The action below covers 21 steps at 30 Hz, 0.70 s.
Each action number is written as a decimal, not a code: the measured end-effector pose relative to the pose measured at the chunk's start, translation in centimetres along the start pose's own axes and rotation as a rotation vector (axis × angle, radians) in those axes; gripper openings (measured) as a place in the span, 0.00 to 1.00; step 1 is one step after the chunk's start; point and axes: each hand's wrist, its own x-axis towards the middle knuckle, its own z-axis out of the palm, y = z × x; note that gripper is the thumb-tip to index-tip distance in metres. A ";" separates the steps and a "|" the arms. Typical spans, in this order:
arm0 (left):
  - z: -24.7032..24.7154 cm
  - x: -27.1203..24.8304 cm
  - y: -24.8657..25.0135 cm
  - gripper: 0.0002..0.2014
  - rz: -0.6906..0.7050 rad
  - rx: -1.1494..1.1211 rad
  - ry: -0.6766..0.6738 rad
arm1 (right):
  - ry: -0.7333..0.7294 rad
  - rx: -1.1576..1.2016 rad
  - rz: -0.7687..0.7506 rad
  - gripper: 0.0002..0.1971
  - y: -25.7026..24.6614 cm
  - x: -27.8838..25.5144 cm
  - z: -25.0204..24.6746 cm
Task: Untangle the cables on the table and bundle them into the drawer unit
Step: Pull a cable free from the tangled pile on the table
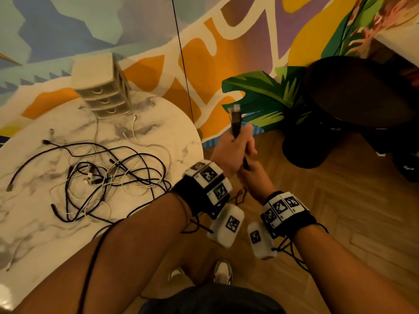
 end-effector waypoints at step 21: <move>-2.8 2.0 11.3 0.16 0.681 1.333 0.070 | 0.099 -0.535 0.822 0.18 18.8 -0.6 -6.2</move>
